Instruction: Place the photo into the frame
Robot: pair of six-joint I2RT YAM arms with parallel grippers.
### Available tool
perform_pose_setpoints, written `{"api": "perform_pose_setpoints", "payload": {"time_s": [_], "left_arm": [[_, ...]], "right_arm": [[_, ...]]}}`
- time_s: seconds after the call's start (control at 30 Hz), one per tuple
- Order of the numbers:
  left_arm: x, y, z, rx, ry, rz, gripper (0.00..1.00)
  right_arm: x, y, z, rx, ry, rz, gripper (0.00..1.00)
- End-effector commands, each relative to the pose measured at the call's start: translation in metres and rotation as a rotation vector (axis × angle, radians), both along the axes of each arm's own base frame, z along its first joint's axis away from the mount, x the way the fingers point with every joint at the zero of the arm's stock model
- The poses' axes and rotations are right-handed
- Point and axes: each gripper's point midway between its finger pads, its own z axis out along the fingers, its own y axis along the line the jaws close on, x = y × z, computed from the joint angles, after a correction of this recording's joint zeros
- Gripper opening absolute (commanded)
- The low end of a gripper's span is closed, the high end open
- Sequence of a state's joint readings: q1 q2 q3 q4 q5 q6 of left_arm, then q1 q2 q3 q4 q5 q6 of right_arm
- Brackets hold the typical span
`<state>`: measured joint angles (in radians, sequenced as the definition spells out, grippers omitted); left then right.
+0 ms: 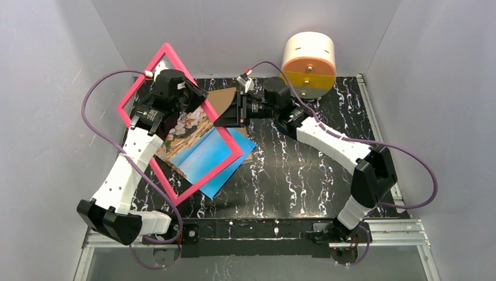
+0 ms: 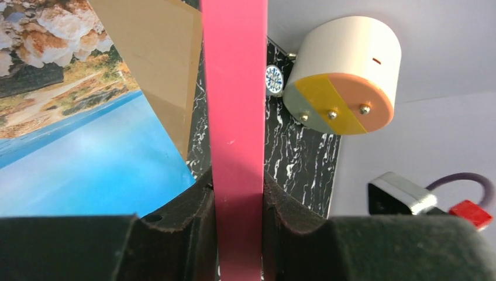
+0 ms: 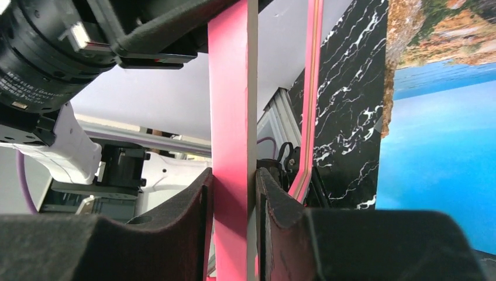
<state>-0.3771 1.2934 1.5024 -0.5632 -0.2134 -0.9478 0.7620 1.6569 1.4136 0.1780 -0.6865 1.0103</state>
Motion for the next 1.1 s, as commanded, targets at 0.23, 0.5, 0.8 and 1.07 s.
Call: {"api": "perform_pose_setpoints", "payload": {"time_s": [0.23, 0.5, 0.8, 1.07], "left_arm": [[-0.019, 0.003, 0.053, 0.033, -0.107, -0.092, 0.00], [-0.026, -0.041, 0.097, -0.095, -0.188, -0.319, 0.00], [-0.042, -0.098, 0.136, -0.320, -0.272, -0.632, 0.00], [-0.045, -0.113, 0.169, -0.453, -0.359, -0.715, 0.00]], "right_arm": [[-0.013, -0.032, 0.077, 0.075, -0.171, -0.017, 0.68], [-0.008, -0.038, 0.098, 0.092, -0.246, -0.081, 0.87], [-0.018, -0.034, 0.114, 0.156, -0.271, -0.003, 0.85], [-0.038, -0.051, 0.147, 0.298, -0.207, -0.015, 0.49]]}}
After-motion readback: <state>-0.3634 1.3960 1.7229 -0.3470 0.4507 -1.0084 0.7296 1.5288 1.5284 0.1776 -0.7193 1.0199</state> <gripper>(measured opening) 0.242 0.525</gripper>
